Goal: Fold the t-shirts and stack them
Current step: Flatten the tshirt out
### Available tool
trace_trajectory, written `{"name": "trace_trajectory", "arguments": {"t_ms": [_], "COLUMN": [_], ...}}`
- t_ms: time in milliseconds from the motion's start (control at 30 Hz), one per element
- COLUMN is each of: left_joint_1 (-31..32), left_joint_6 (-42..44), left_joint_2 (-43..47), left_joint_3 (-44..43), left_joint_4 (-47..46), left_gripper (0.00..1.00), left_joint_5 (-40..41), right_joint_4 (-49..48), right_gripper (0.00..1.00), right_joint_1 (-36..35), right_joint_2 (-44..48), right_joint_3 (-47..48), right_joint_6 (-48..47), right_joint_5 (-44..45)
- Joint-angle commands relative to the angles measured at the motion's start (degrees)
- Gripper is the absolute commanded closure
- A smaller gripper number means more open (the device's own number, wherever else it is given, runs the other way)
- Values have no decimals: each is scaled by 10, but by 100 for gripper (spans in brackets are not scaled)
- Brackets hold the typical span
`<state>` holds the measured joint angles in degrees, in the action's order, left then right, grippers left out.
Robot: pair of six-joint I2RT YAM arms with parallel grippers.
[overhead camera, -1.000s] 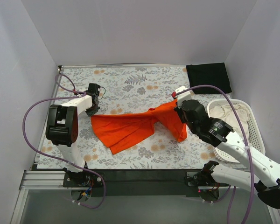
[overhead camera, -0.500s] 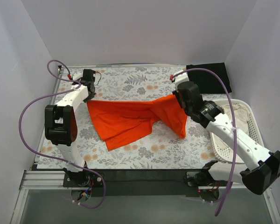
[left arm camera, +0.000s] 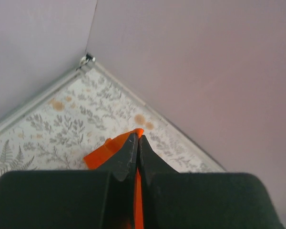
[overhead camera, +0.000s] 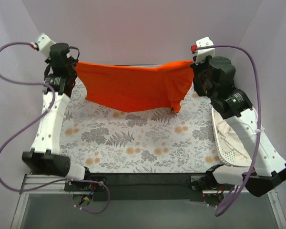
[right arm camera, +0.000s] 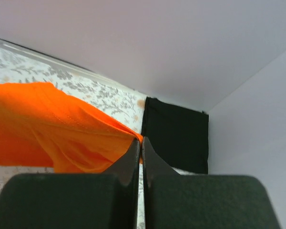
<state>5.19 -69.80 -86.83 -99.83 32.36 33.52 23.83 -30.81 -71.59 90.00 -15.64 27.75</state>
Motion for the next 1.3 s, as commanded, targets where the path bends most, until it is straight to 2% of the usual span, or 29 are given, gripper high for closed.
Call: {"name": "trace_trajectory", "arguments": {"t_ms": [0, 100, 233, 367, 533, 667, 833, 1000, 1200, 1267], "left_joint_1": [-6, -6, -6, -6, -6, -6, -6, -6, -8, -11], "left_joint_6": [50, 87, 129, 157, 163, 188, 172, 158, 150, 154], "left_joint_2": [170, 259, 343, 377, 358, 285, 188, 79, -56, -117], "left_joint_3": [67, 110, 127, 112, 62, 39, 46, 89, 161, 184], "left_joint_4": [-105, -132, -131, -117, -92, -104, -116, -162, -238, -271], "left_gripper": [100, 100, 100, 100, 100, 100, 100, 100, 100, 100], "left_joint_5": [3, -27, -43, -57, -72, -69, -92, -94, -75, -59], "right_joint_4": [-27, -20, 23, 84, 110, 108, 90, 18, -154, -189], "right_gripper": [99, 99, 99, 99, 99, 99, 99, 99, 99, 99], "right_joint_1": [3, 3, 3, 3, 3, 3, 3, 14, 51, 60], "right_joint_2": [81, 136, 181, 196, 176, 131, 59, -34, -117, -162], "right_joint_3": [9, -2, 25, 85, 161, 195, 199, 116, -50, -76], "right_joint_6": [-50, -67, -84, -93, -104, -121, -160, -220, -253, -259], "right_joint_5": [-114, -185, -232, -259, -258, -201, -102, -28, -66, -67]}}
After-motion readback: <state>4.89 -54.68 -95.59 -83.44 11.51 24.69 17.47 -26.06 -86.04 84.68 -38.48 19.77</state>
